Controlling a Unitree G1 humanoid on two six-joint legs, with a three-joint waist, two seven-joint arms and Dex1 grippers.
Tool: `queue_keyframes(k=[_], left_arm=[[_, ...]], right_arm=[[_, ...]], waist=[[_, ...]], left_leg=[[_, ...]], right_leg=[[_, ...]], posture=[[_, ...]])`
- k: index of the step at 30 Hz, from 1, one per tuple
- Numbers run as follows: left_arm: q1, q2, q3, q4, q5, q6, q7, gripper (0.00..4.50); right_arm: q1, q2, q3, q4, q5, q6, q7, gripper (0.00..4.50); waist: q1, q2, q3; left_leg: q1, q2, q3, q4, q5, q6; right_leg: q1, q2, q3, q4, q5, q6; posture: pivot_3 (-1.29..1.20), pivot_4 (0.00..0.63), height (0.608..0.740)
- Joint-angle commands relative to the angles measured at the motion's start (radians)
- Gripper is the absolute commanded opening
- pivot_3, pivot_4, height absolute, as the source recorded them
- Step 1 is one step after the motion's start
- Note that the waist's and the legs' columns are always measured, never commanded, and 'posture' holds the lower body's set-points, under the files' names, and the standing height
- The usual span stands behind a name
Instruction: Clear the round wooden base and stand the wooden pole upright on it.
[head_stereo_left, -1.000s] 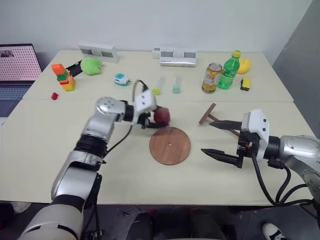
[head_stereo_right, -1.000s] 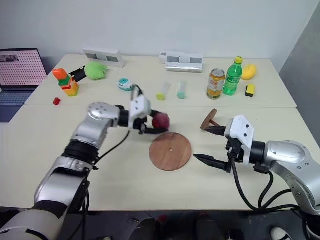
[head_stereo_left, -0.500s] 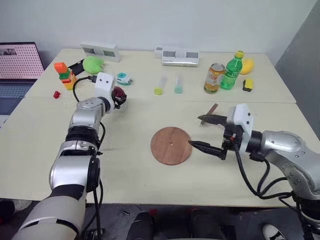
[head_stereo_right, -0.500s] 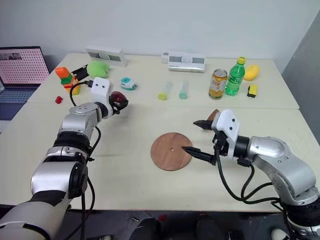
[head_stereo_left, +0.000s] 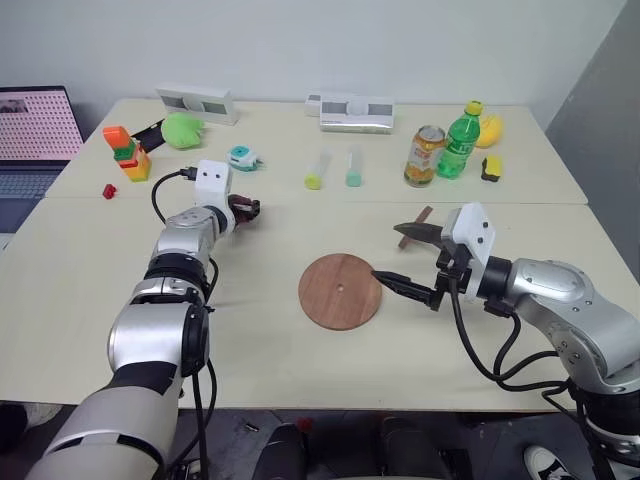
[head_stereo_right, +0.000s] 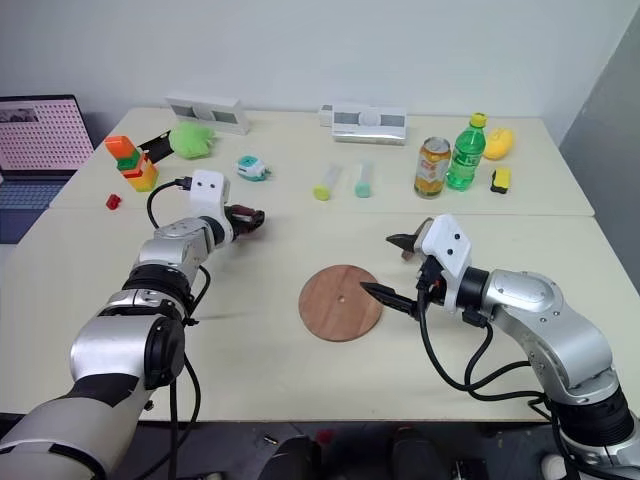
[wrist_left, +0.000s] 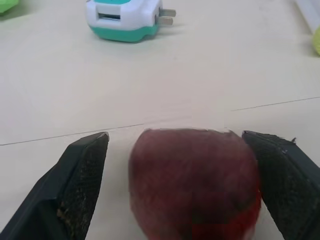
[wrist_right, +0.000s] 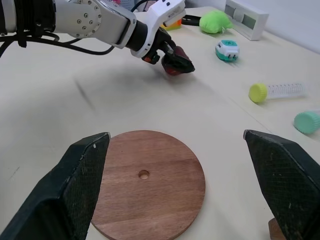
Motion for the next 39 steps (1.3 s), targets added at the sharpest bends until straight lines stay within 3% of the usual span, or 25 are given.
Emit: queue_keyframes(k=[1, 13, 19, 24, 26, 29, 34, 39], left_arm=[[-0.011, 0.038, -0.021, -0.059, 0.031, -0.030, -0.008, 4.43], [0.129, 0.138, -0.028, -0.614, -0.038, 0.193, -0.214, 4.43], [0.273, 0.291, -0.112, -0.938, -0.145, 0.185, -0.637, 4.43], [0.446, 0.418, -0.130, -1.126, -0.299, 0.097, -1.028, 4.43], [0.487, 0.454, -0.145, -1.161, -0.342, 0.067, -1.158, 4.43], [0.491, 0.460, -0.169, -1.149, -0.342, 0.044, -1.215, 4.43], [0.460, 0.403, -0.218, -1.123, -0.327, -0.023, -1.258, 4.43], [0.464, 0.398, -0.227, -1.152, -0.347, -0.020, -1.279, 4.43]], right_arm=[[0.000, -0.001, -0.032, -0.038, 0.015, -0.002, -0.001, 4.50], [-0.002, -0.011, -0.054, -0.026, 0.037, 0.006, 0.028, 4.50], [-0.047, -0.066, -0.119, 0.029, 0.090, 0.053, 0.077, 4.50], [-0.141, -0.212, -0.125, 0.079, 0.114, 0.218, 0.109, 4.50], [-0.210, -0.283, -0.075, 0.114, 0.088, 0.309, 0.112, 4.50], [-0.305, -0.329, 0.018, 0.176, 0.066, 0.448, 0.099, 4.50], [-0.565, -0.289, 0.355, 0.478, -0.143, 0.575, 0.093, 4.50], [-0.694, -0.207, 0.521, 0.758, -0.287, 0.508, 0.144, 4.50]], waist=[[0.000, 0.000, 0.000], [-0.002, 0.000, 0.000], [-0.006, 0.000, 0.000], [-0.005, 0.002, 0.000], [-0.005, 0.003, 0.001], [0.000, 0.002, 0.001], [-0.003, 0.003, 0.001], [-0.015, 0.003, 0.001]], left_leg=[[0.000, 0.000, 0.000, 0.000, 0.000, 0.000], [0.000, 0.001, 0.000, 0.000, 0.000, 0.000], [0.000, 0.001, 0.001, -0.001, 0.000, 0.000], [0.002, 0.002, 0.003, -0.002, 0.000, 0.000], [0.002, 0.002, 0.005, -0.002, 0.000, 0.000], [0.002, 0.002, 0.004, -0.002, -0.002, 0.004], [0.001, 0.001, 0.006, 0.000, -0.003, 0.005], [-0.002, 0.002, 0.005, -0.003, -0.002, 0.004]], right_leg=[[0.000, 0.000, 0.000, 0.000, 0.000, 0.000], [0.000, 0.000, 0.000, 0.000, 0.000, 0.000], [0.000, 0.000, 0.001, 0.000, 0.000, 0.000], [0.001, 0.001, 0.002, -0.001, 0.000, 0.000], [0.000, 0.001, 0.004, 0.000, 0.000, 0.000], [0.000, 0.001, 0.003, 0.000, 0.000, 0.000], [-0.001, 0.000, 0.005, 0.000, 0.000, 0.000], [-0.005, 0.001, 0.004, 0.000, 0.000, 0.000]], posture=[[0.00, 0.150, 0.740], [0.00, 0.150, 0.740], [0.00, 0.150, 0.740], [0.00, 0.150, 0.740], [0.00, 0.150, 0.740], [0.00, 0.150, 0.740], [0.00, 0.150, 0.740], [0.00, 0.150, 0.740]])
